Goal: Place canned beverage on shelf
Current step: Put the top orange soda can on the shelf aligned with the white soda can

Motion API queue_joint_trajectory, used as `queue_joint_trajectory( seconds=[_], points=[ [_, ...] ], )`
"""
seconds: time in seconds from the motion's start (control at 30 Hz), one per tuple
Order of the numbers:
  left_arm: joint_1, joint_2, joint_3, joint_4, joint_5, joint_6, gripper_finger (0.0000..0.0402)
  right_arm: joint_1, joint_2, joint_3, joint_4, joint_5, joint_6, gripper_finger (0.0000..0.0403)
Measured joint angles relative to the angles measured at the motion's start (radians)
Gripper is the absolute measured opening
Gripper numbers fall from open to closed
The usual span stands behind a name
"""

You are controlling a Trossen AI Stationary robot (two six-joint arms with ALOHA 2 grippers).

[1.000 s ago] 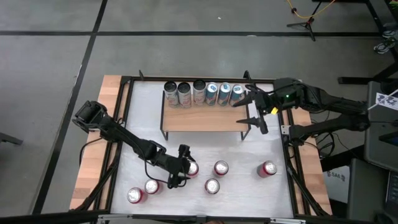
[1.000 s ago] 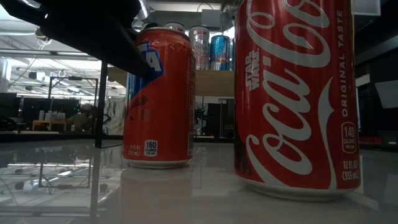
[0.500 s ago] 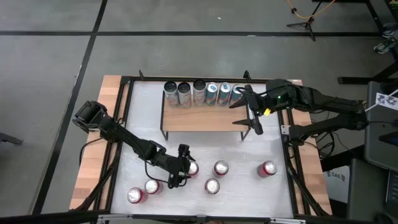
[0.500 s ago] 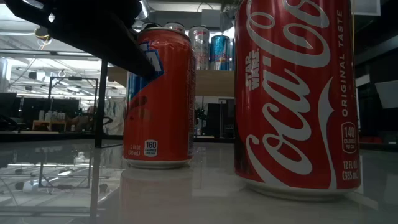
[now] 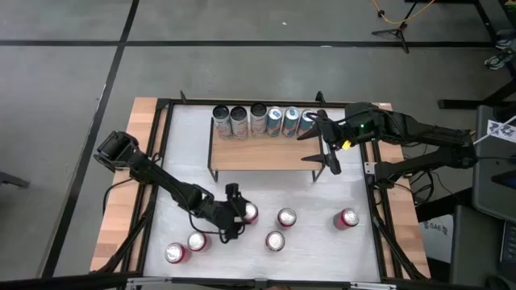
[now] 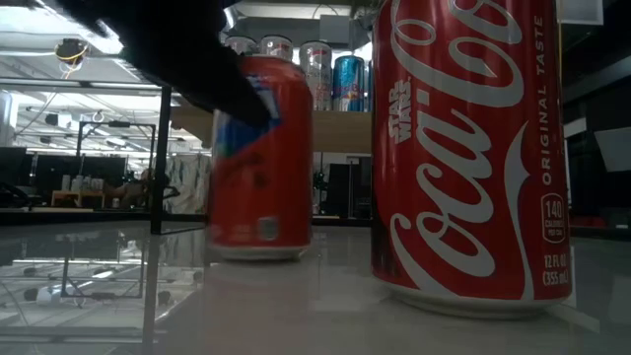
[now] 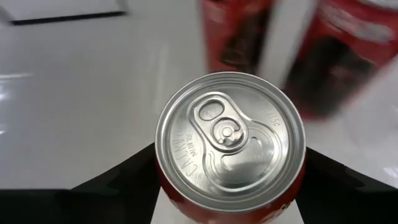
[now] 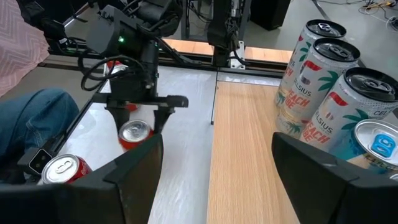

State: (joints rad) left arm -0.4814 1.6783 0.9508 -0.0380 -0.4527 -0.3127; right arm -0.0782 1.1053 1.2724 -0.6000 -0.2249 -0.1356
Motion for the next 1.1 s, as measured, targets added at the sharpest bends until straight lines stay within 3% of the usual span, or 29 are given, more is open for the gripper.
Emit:
queue_joint_trajectory(
  seconds=[0.23, 0.5, 0.87, 1.1],
  points=[
    [-0.006, 0.000, 0.000, 0.005, -0.170, -0.195, 0.0277, 0.000, 0.000, 0.000, 0.000, 0.000, 0.000, 0.0292],
    [-0.006, 0.000, 0.059, -0.022, -0.163, -0.236, 0.0276, 0.000, 0.000, 0.000, 0.000, 0.000, 0.000, 0.0292],
    [0.002, 0.000, 0.428, -0.525, -0.159, -0.315, 0.0276, 0.000, 0.000, 0.000, 0.000, 0.000, 0.081, 0.0292],
    [0.031, 0.000, 0.609, -0.700, -0.200, -0.315, 0.0282, 0.000, 0.003, 0.001, 0.000, -0.002, 0.087, 0.0292]
  ],
)
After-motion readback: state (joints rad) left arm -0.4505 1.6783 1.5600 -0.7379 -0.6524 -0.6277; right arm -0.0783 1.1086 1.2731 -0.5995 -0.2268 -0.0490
